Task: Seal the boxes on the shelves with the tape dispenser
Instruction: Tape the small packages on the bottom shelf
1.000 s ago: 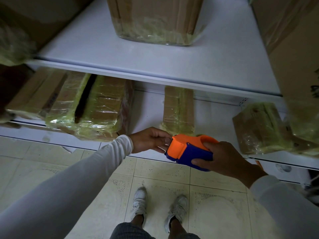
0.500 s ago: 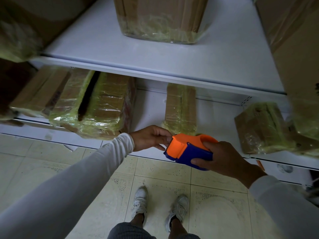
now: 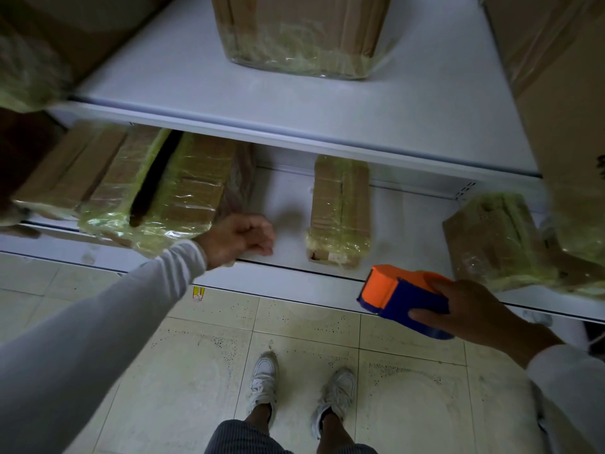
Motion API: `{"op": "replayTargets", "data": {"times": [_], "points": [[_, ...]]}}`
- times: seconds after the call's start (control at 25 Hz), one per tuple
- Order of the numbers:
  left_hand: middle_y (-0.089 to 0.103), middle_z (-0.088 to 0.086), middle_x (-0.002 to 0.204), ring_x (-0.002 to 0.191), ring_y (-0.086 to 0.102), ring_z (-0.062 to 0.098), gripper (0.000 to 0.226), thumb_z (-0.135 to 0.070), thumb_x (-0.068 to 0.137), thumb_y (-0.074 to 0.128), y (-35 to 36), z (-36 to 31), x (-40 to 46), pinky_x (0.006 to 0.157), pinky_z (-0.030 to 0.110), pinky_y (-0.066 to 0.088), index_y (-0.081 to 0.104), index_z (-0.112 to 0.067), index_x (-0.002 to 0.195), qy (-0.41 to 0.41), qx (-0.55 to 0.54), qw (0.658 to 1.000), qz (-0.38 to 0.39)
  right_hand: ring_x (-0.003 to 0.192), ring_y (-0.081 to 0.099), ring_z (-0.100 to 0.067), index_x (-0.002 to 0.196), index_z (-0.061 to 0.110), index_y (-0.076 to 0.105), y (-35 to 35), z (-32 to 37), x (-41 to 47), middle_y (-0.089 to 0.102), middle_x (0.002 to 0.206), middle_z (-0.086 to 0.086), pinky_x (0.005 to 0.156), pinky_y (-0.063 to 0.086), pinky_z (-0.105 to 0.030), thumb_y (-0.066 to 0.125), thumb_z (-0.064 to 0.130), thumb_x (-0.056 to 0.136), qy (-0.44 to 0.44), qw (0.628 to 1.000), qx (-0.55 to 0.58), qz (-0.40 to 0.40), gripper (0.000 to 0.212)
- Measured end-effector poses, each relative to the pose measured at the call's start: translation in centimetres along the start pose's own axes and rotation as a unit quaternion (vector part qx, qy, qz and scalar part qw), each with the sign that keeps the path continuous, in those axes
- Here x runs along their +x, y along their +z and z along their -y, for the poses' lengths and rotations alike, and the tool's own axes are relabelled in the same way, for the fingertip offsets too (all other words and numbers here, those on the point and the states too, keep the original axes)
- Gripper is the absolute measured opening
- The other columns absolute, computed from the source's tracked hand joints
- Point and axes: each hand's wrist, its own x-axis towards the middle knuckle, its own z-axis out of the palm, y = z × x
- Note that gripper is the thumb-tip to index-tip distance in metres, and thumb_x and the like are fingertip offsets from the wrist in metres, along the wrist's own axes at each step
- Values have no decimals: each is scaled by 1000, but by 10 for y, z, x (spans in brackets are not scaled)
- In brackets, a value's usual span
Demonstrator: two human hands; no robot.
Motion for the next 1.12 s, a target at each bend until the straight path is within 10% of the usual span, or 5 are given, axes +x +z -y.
{"op": "replayTargets", "data": {"times": [0.24,0.84,1.12], "points": [[64,13,105,89,62,14,28,2,96,46,78,12,13,79,26,51,59,-3,120,3,117,985,124,67,68,-1,120,32,53,13,29,26,71,79,10,62,56,-16,47,79,75,-63,998,-6,3,65],[62,19,121,109,60,26,28,-9,98,47,67,1,15,99,45,47,59,1,120,-18,62,976,207,71,69,-6,120,19,58,15,35,33,72,86,4,69,58,-27,53,66,78,-64,997,6,30,63],[68,-2,89,85,63,10,24,6,94,44,71,3,15,82,26,51,64,-8,96,7,52,977,207,71,68,-8,113,18,59,17,42,38,71,86,2,68,58,-27,50,69,76,-75,996,0,47,64]]}}
